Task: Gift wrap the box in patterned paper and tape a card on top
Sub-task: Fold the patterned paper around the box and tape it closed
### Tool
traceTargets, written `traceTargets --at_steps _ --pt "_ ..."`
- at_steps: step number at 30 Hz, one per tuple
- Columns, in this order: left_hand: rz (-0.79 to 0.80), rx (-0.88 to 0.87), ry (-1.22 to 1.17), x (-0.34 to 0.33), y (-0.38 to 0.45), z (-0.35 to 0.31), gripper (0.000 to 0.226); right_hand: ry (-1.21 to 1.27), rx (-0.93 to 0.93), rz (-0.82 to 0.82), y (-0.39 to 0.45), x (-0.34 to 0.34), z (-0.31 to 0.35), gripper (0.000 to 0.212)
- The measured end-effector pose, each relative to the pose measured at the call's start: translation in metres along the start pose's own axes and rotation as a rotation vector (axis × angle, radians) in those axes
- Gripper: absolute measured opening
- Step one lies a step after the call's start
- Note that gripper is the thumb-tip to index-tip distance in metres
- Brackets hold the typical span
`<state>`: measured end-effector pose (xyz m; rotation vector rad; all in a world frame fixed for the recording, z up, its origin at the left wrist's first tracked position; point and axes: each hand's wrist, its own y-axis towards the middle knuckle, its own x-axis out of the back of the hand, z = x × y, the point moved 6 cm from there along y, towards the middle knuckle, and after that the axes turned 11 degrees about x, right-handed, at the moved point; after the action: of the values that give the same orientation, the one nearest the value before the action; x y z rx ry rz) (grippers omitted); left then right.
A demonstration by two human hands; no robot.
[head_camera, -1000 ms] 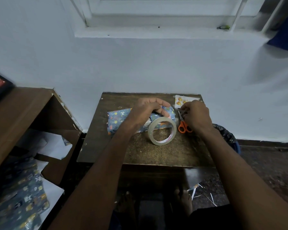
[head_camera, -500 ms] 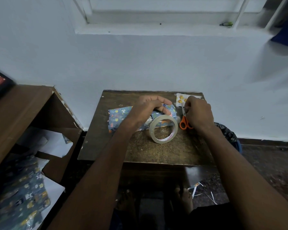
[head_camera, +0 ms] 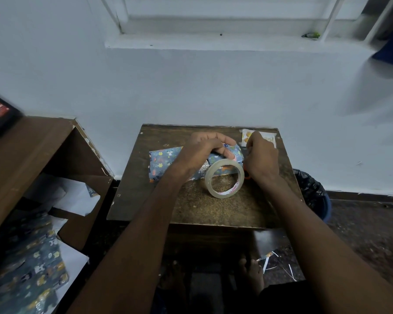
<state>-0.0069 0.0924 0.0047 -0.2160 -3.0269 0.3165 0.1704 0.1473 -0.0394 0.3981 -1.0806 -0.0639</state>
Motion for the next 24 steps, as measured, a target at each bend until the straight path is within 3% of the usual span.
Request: traceTargets --at_steps 9,20,24 --pt "-0.011 0.001 0.011 0.0 -0.001 0.001 0.029 0.199 -0.059 -0.119 0.016 0.01 0.0 0.019" --pt "0.01 0.017 -0.047 0.0 -0.005 -0.003 0.029 0.082 0.087 -0.022 0.045 -0.011 0.012 0.025" --pt "0.006 0.025 -0.054 0.001 -0.005 -0.002 0.029 0.073 0.114 -0.005 0.048 -0.016 0.016 0.017"
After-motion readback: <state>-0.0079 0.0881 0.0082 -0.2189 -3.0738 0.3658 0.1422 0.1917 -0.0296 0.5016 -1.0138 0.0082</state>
